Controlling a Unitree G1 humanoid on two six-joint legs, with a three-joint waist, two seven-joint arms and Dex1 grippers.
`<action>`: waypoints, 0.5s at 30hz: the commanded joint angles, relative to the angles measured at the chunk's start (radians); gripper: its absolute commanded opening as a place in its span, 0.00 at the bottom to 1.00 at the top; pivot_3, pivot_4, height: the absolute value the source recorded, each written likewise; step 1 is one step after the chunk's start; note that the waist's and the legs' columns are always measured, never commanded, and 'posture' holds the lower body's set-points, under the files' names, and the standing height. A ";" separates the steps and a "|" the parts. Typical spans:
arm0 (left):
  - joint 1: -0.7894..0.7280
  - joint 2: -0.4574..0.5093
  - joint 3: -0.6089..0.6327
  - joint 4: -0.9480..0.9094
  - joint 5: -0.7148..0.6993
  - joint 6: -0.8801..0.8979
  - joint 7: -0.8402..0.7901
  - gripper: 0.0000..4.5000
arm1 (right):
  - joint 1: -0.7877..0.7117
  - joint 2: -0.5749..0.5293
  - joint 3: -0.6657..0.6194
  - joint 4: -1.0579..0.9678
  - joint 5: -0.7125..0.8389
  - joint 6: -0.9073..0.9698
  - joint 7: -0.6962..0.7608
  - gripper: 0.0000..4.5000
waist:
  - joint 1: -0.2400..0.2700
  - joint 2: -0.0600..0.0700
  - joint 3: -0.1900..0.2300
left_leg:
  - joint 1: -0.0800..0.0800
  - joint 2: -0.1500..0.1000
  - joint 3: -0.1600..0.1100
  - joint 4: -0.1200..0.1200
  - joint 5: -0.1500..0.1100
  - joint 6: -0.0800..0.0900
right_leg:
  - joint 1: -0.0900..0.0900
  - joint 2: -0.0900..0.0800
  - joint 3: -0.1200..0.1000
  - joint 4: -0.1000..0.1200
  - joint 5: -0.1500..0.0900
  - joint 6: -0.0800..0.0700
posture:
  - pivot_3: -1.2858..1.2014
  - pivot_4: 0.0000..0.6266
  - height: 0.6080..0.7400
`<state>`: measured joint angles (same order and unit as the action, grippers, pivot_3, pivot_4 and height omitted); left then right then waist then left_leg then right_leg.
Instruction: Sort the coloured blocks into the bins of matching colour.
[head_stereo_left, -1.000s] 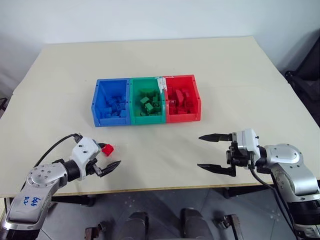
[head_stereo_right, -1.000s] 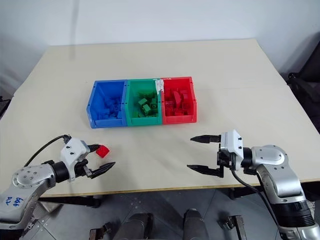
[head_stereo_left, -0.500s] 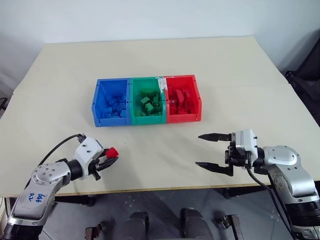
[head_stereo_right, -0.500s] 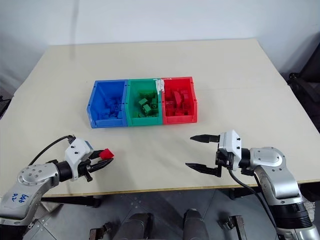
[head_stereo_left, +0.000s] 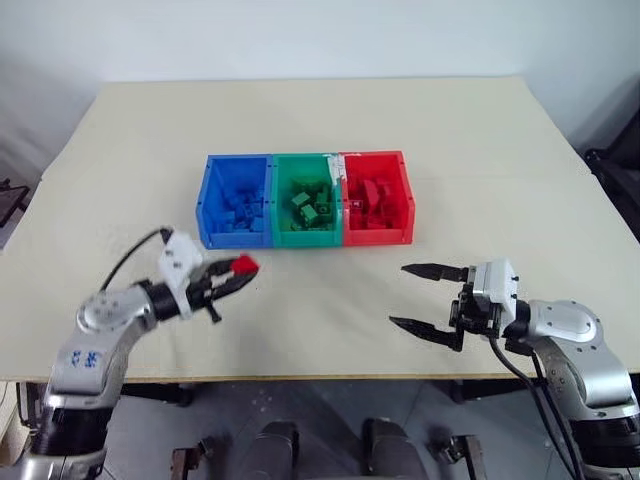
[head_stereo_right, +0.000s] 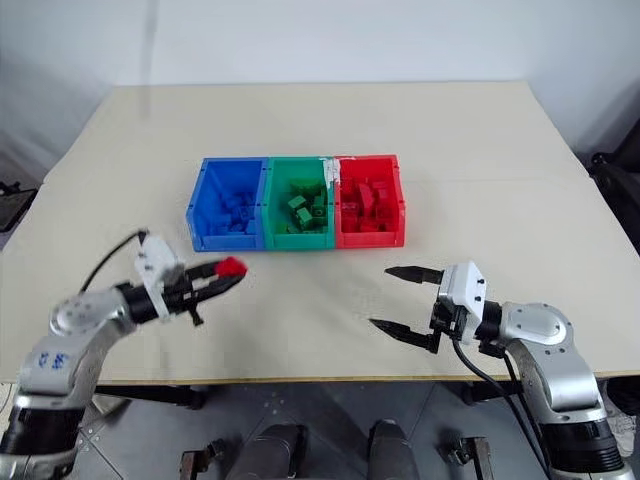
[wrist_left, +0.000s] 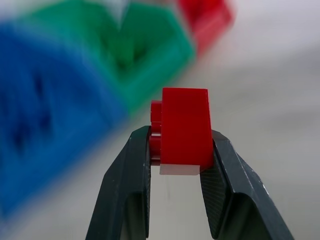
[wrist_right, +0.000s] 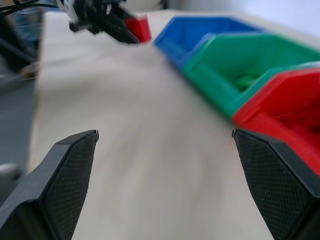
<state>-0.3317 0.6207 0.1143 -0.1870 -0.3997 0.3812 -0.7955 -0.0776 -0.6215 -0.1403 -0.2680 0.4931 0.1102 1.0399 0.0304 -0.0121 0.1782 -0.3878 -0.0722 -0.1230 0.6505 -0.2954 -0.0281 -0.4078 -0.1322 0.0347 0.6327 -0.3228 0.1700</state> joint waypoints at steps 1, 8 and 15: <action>-0.191 -0.065 -0.104 0.085 0.030 0.014 -0.004 0.21 | 0.052 0.049 -0.079 -0.088 0.015 -0.012 -0.129 1.00 | 0.005 0.000 0.000 | 0.000 0.000 0.000 0.000 0.000 0.000 | 0.000 0.000 -0.001 0.000 0.000 0.000 | 0.52 0.24 1.00; -0.593 -0.293 -0.285 0.550 0.196 -0.165 -0.031 0.21 | 0.147 0.095 -0.140 -0.176 -0.028 -0.008 -0.299 1.00 | -0.012 -0.001 0.000 | -0.001 -0.002 0.008 0.000 0.001 0.000 | 0.000 0.001 0.000 0.000 0.000 0.001 | 0.52 0.24 1.00; -0.882 -0.474 -0.313 1.113 0.353 -0.464 0.086 0.21 | 0.220 0.138 -0.147 -0.287 -0.048 0.013 -0.427 1.00 | -0.018 -0.003 0.001 | -0.002 -0.001 0.012 -0.001 0.000 0.002 | -0.002 0.001 0.002 -0.002 0.001 0.002 | 0.52 0.24 1.00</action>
<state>-1.1784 0.1476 -0.2174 0.8679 -0.0678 -0.0203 -0.7406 0.1334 -0.4928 -0.2772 -0.4961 0.4410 0.1206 0.6352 0.0122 -0.0152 0.1796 -0.3893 -0.0736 -0.1108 0.6493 -0.2950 -0.0263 -0.4098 -0.1316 0.0363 0.6306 -0.3220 0.1721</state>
